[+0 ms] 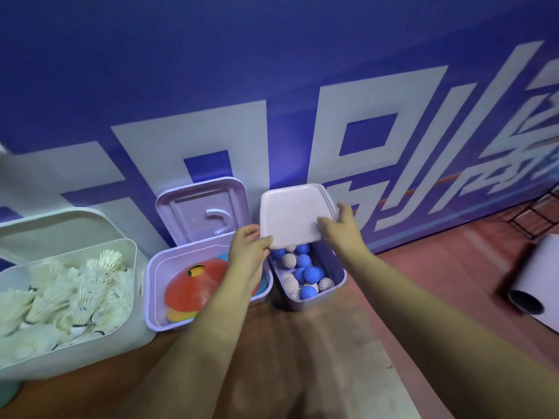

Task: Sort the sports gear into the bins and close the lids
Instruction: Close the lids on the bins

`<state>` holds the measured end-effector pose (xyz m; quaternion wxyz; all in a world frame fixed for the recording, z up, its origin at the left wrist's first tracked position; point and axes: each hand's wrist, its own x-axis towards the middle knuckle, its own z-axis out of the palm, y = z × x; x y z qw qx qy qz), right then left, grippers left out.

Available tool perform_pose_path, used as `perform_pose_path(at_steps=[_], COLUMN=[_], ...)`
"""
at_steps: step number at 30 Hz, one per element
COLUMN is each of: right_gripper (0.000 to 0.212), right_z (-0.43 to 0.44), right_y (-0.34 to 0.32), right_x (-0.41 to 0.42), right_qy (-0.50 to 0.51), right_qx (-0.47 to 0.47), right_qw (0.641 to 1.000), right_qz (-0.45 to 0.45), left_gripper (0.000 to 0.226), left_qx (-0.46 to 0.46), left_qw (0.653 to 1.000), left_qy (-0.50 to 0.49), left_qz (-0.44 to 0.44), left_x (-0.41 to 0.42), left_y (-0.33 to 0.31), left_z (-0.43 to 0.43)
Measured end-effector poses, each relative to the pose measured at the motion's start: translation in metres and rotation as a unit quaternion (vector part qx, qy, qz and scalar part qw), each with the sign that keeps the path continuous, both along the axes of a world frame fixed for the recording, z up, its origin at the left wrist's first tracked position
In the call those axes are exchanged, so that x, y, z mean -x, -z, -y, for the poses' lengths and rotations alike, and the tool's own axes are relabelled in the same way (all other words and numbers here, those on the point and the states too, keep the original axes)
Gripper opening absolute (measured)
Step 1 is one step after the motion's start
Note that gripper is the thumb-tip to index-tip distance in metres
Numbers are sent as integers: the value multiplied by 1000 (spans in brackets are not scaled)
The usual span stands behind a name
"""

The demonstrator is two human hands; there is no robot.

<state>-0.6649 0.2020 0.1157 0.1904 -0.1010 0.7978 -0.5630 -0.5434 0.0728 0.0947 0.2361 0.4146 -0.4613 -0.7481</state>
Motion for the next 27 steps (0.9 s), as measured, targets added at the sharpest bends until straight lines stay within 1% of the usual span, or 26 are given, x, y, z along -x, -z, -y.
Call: perform_pose_path(at_steps=[2, 4, 7, 11, 12, 15, 17, 20, 23, 27], right_gripper=[45, 40, 37, 36, 38, 43, 43, 39, 34, 20], right_z=[-11, -22, -38, -49, -50, -49, -51, -53, -50, -50], right_y=[10, 20, 37, 56, 62, 83, 96, 117, 138, 128], right_x=[-10, -15, -16, -6, -1, 17, 28, 48, 65, 64], right_qy=[32, 41, 31, -16, -31, -82, -109, -144, -165, -194], right_qx=[-2, -17, -61, -104, -115, -147, -168, -177, -200, -182], right_qw=[998, 996, 994, 991, 990, 984, 978, 972, 966, 964], right_qz=[53, 76, 80, 78, 73, 62, 59, 55, 17, -8], left_gripper=[39, 43, 43, 34, 34, 53, 60, 60, 59, 57], left_qx=[15, 56, 121, 216, 233, 261, 271, 269, 263, 246], left_qw=[1000, 997, 983, 951, 942, 914, 902, 903, 909, 916], left_qy=[18, 48, 112, 132, 129, 118, 104, 75, 34, -33], left_qz=[6, 29, 83, 179, 205, 287, 319, 327, 321, 317], left_x=[-16, -29, -42, -40, -37, -27, -24, -17, -10, -1], left_y=[18, 34, 53, 81, 94, 132, 135, 137, 140, 134], left_z=[-10, -18, -30, -39, -41, -49, -64, -81, -92, -102])
